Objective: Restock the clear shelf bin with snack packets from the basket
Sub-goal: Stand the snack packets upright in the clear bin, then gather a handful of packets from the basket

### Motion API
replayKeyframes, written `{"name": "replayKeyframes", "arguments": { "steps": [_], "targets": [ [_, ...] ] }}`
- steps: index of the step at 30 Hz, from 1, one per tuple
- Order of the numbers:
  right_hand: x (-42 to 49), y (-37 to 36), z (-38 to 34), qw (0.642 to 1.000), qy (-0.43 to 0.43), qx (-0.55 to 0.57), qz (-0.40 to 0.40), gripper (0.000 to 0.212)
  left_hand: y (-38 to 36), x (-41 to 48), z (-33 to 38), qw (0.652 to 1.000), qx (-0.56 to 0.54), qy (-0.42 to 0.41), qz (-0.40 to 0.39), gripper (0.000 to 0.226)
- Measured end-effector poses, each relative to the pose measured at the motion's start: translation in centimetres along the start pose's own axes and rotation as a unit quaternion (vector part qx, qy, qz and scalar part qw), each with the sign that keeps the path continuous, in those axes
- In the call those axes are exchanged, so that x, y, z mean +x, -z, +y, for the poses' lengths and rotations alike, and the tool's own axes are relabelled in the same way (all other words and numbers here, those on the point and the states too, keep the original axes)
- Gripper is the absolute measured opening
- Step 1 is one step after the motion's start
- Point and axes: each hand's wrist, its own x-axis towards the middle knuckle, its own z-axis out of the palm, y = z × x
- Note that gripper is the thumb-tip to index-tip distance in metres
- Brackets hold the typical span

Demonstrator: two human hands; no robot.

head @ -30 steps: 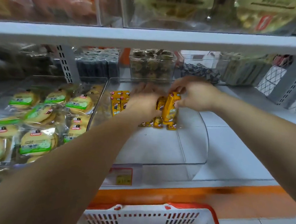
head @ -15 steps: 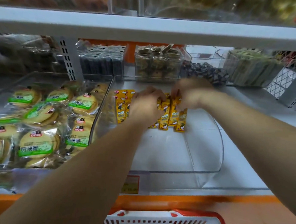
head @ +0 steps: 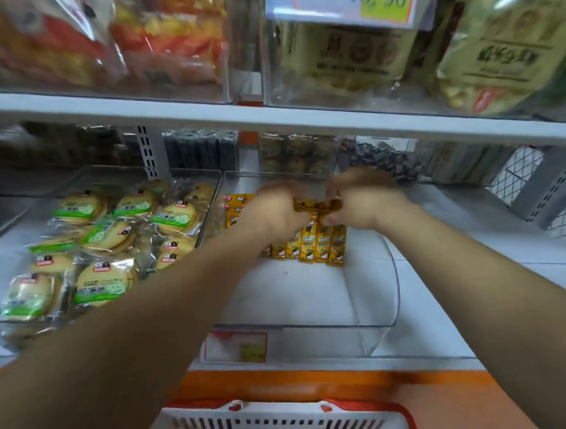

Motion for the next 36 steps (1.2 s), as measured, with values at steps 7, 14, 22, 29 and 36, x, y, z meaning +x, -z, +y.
{"name": "replayKeyframes", "arguments": {
  "steps": [7, 14, 22, 29, 36],
  "targets": [
    [-12.0, 3.3, -3.2, 0.979, 0.04, 0.191, 0.062, 0.024, 5.7, -15.0, 1.4, 0.991, -0.071, -0.109, -0.013, 0.014],
    [-21.4, -4.6, -9.6, 0.959, 0.101, 0.238, -0.118, 0.019, 1.3, -27.1, -1.9, 0.964, 0.057, -0.088, -0.242, 0.018],
    [-24.9, -19.9, -15.4, 0.911, 0.034, 0.311, -0.269, 0.013, -11.9, -32.7, -9.8, 0.921, 0.102, 0.055, -0.372, 0.032],
    [-26.6, -30.6, -21.3, 0.932, 0.04, 0.258, -0.253, 0.045, -20.6, -35.9, -16.1, 0.905, 0.09, 0.191, -0.37, 0.049],
    [-25.5, -34.4, -23.6, 0.915, 0.103, 0.103, -0.376, 0.032, -25.4, -35.8, -17.5, 0.875, 0.089, 0.227, -0.417, 0.061]
  ]
}}
